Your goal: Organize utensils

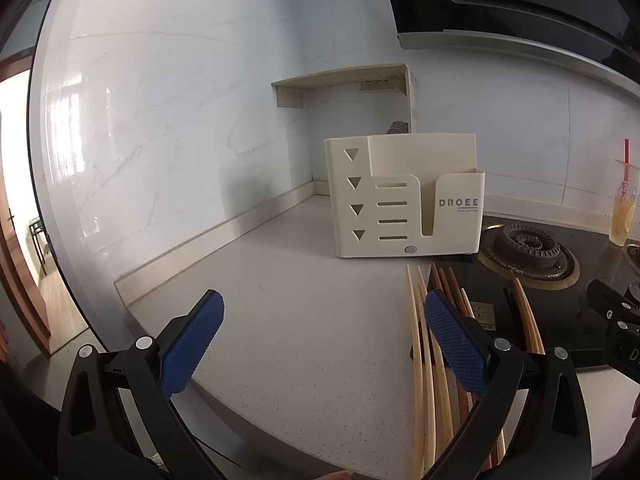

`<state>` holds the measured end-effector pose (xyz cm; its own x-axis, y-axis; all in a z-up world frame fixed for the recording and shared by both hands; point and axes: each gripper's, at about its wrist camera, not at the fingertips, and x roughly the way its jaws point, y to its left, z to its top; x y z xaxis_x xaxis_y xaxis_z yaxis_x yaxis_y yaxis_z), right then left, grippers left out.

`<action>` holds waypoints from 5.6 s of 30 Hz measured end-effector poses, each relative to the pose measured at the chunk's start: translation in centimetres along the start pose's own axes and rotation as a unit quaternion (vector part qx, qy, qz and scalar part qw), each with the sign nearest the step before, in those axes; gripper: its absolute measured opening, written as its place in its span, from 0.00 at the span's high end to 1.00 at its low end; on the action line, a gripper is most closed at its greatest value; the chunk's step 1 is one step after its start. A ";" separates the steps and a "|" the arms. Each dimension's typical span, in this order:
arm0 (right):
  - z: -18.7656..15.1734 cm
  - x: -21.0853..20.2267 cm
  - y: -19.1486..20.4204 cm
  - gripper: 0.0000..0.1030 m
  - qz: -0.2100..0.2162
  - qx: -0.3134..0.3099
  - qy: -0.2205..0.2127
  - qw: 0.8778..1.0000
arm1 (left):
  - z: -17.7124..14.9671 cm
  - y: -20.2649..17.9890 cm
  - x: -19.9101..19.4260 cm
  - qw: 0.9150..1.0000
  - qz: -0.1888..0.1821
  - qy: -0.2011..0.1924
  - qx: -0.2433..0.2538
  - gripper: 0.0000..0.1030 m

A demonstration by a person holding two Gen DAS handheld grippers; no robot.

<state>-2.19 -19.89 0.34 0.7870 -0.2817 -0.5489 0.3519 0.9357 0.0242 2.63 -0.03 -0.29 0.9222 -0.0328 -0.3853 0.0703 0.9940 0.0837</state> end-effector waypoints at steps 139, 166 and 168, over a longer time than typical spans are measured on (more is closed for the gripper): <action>-2.0 8.8 -2.2 0.81 0.217 0.223 0.381 0.871 | -1.1 0.5 11.5 0.882 -0.257 0.385 -0.089 0.82; -2.5 9.1 -1.9 0.85 0.222 0.218 0.382 0.870 | -1.5 0.3 12.4 0.880 -0.244 0.399 -0.085 0.95; -2.5 9.1 -1.9 0.86 0.222 0.217 0.381 0.871 | -1.5 0.4 12.4 0.879 -0.245 0.399 -0.087 0.95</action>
<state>3.02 -23.71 -6.76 0.3881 0.4642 -0.7962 0.3878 0.7015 0.5980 13.53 0.15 -6.38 0.2311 -0.4468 -0.8643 0.2618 0.8841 -0.3871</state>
